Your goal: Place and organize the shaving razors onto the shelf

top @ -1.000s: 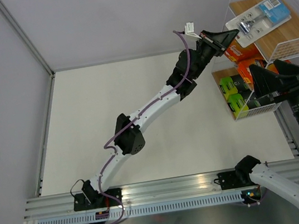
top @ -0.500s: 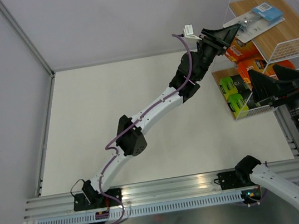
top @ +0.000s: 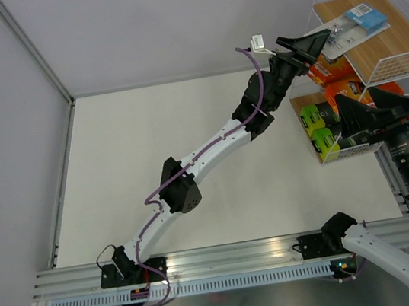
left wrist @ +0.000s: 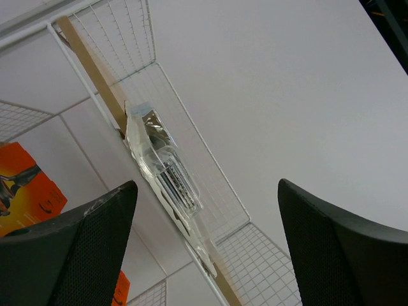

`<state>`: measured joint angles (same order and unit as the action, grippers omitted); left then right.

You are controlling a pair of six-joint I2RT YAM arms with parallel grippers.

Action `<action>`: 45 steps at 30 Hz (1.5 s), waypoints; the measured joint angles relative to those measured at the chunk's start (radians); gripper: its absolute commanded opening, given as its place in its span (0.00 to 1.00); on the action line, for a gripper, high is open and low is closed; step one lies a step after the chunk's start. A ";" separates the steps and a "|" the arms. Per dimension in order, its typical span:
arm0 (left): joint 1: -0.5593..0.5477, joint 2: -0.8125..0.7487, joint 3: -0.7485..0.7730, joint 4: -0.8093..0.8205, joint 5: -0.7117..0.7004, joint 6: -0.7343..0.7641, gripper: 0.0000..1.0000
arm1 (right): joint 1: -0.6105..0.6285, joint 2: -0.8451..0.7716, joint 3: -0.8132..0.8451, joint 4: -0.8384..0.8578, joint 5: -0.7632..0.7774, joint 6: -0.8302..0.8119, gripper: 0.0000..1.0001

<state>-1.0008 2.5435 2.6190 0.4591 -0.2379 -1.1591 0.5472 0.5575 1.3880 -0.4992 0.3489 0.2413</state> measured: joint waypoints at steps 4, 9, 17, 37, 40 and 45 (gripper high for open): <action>0.008 -0.003 -0.032 0.010 0.007 0.004 1.00 | 0.000 0.011 0.000 0.000 -0.001 -0.003 0.98; 0.039 -0.014 -0.113 -0.016 0.037 0.003 0.99 | 0.000 0.016 -0.014 0.013 0.008 0.000 0.98; 0.097 -0.060 -0.188 0.001 0.100 0.005 0.97 | 0.000 0.024 -0.014 0.014 0.015 0.007 0.98; 0.090 -0.223 -0.388 0.132 0.156 0.122 0.79 | 0.000 0.044 -0.016 0.021 0.022 0.010 0.98; 0.090 -0.282 -0.454 0.172 0.155 0.145 0.71 | 0.000 0.052 -0.016 0.021 0.026 0.010 0.98; 0.090 -0.293 -0.425 0.212 0.179 0.158 0.65 | 0.000 0.054 -0.016 0.023 0.042 0.016 0.98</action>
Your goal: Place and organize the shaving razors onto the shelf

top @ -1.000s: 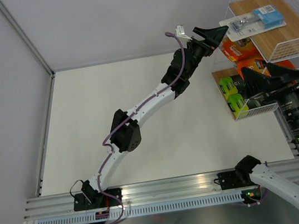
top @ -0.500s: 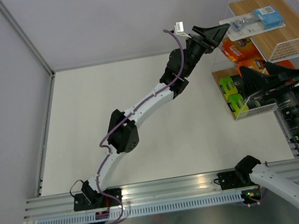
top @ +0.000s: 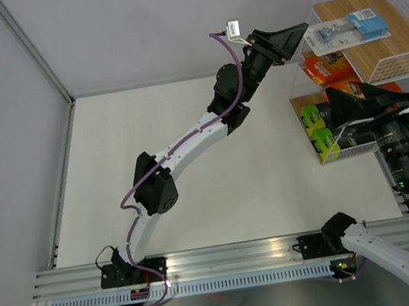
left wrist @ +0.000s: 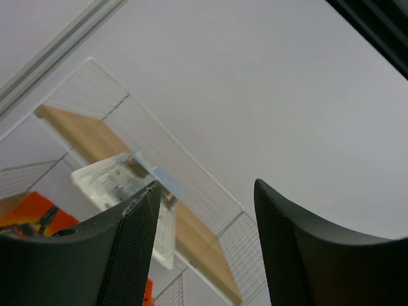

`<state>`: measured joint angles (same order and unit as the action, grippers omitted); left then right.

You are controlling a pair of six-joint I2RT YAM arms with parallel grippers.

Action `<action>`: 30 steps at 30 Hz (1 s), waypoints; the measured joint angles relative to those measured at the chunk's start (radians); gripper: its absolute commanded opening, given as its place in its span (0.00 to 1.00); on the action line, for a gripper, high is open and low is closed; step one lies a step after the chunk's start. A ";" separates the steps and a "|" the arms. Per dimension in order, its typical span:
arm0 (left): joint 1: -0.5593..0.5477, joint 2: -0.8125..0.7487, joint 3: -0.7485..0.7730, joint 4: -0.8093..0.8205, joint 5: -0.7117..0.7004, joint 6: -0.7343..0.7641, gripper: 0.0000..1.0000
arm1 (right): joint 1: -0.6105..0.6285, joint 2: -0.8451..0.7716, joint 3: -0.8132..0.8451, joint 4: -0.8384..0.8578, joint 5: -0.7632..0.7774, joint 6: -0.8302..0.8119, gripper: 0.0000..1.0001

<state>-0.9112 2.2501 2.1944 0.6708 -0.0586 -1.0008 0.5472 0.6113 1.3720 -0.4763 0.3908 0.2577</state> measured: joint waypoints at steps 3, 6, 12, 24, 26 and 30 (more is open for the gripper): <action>0.000 0.038 0.103 -0.014 0.016 -0.003 0.65 | 0.000 0.000 0.000 0.004 0.008 0.001 0.98; 0.000 0.064 0.160 -0.010 0.016 -0.016 0.65 | 0.000 0.000 0.000 0.006 0.013 0.003 0.98; -0.001 0.146 0.235 -0.009 0.003 -0.031 0.68 | 0.000 0.000 0.000 0.006 0.026 0.004 0.98; -0.011 0.268 0.302 0.013 -0.046 -0.041 0.72 | 0.000 0.000 0.000 0.010 0.026 0.004 0.98; -0.019 0.278 0.320 0.014 -0.058 -0.040 0.72 | 0.000 0.001 -0.002 0.016 0.025 0.004 0.98; -0.047 0.279 0.344 0.011 -0.090 -0.040 0.73 | 0.000 0.001 -0.003 0.029 0.025 0.004 0.98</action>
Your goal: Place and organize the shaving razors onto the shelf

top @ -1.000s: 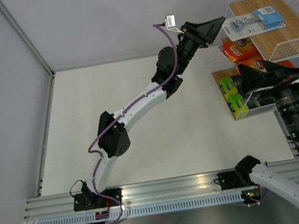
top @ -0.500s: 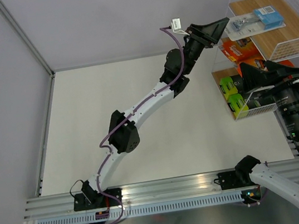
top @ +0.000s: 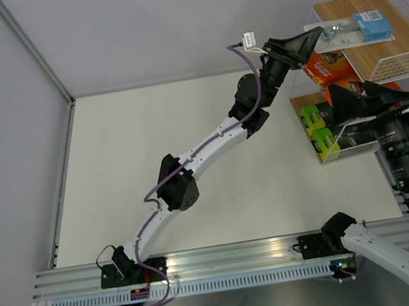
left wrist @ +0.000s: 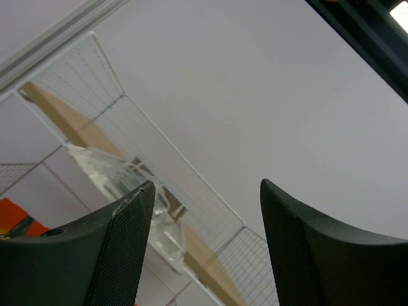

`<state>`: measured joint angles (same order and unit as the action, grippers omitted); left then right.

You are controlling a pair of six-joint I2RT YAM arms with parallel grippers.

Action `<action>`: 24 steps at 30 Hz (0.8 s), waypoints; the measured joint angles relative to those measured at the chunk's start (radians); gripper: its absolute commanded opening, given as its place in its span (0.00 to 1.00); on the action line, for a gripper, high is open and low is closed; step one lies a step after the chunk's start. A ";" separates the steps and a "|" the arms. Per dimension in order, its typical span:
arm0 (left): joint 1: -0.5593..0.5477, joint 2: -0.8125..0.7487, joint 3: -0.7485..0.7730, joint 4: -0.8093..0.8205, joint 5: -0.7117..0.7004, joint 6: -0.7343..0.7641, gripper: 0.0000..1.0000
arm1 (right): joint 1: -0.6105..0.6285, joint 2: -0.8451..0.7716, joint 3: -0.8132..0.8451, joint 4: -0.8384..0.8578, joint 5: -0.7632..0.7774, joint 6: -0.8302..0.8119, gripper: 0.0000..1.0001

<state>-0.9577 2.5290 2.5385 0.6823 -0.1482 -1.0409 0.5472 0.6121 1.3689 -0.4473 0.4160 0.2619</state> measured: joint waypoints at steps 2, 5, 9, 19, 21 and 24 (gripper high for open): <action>-0.014 0.009 0.032 0.001 -0.012 0.000 0.73 | 0.000 0.000 0.000 0.005 0.000 0.000 0.98; -0.029 0.014 0.051 0.001 -0.029 -0.006 0.73 | 0.000 0.000 0.000 0.008 -0.001 0.004 0.98; -0.035 0.029 0.051 -0.001 -0.034 -0.016 0.73 | 0.000 0.000 0.000 0.014 -0.003 0.016 0.98; -0.028 0.031 0.025 -0.006 -0.006 -0.016 0.73 | 0.000 0.004 0.007 0.013 -0.024 0.026 0.98; -0.023 0.006 -0.032 0.018 0.023 -0.016 0.75 | 0.000 0.016 0.026 0.010 -0.032 0.023 0.98; -0.005 -0.083 -0.187 0.032 0.084 -0.009 0.77 | 0.000 0.051 0.076 0.002 -0.043 0.017 0.98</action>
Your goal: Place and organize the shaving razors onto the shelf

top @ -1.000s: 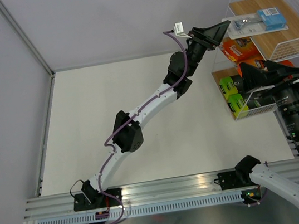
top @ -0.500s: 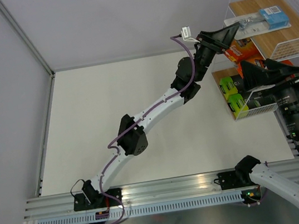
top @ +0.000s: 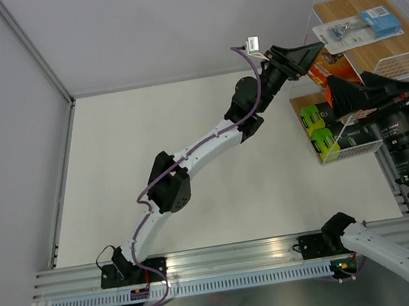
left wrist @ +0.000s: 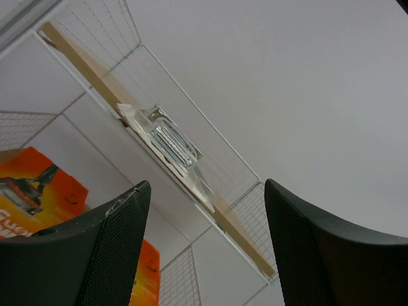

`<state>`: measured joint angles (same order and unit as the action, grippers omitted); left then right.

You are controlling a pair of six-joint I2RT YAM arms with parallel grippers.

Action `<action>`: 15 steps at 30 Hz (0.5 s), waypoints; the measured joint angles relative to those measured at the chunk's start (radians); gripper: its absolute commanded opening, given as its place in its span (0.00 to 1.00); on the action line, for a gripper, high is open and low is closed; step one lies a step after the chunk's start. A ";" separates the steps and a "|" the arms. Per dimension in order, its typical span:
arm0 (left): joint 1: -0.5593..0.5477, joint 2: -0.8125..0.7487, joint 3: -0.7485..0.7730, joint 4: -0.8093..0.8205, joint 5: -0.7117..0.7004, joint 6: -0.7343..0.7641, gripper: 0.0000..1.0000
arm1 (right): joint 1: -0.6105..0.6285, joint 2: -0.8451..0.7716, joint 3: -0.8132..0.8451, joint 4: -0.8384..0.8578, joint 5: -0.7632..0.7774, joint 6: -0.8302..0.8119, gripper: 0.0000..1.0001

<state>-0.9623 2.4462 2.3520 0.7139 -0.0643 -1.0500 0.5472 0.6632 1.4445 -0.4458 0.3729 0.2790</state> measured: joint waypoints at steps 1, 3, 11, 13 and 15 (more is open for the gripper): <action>0.011 -0.044 -0.066 0.001 0.019 0.006 0.78 | 0.000 0.016 0.019 0.000 -0.002 -0.003 0.98; 0.039 -0.129 -0.178 -0.004 0.055 0.018 0.79 | 0.000 0.045 0.047 -0.003 -0.013 -0.009 0.98; 0.279 -0.534 -0.594 -0.061 0.184 0.036 0.80 | 0.000 0.116 0.001 0.063 -0.093 -0.026 0.98; 0.356 -0.632 -0.706 -0.109 0.199 0.062 0.82 | 0.000 0.130 -0.032 0.089 -0.092 -0.026 0.98; 0.414 -0.708 -0.777 -0.195 0.199 0.124 0.84 | 0.000 0.150 -0.060 0.111 -0.092 -0.030 0.98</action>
<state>-0.5488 1.7386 1.5749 0.5194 0.1345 -0.9257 0.5476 0.8127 1.3849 -0.3344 0.2813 0.2489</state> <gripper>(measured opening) 0.823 0.979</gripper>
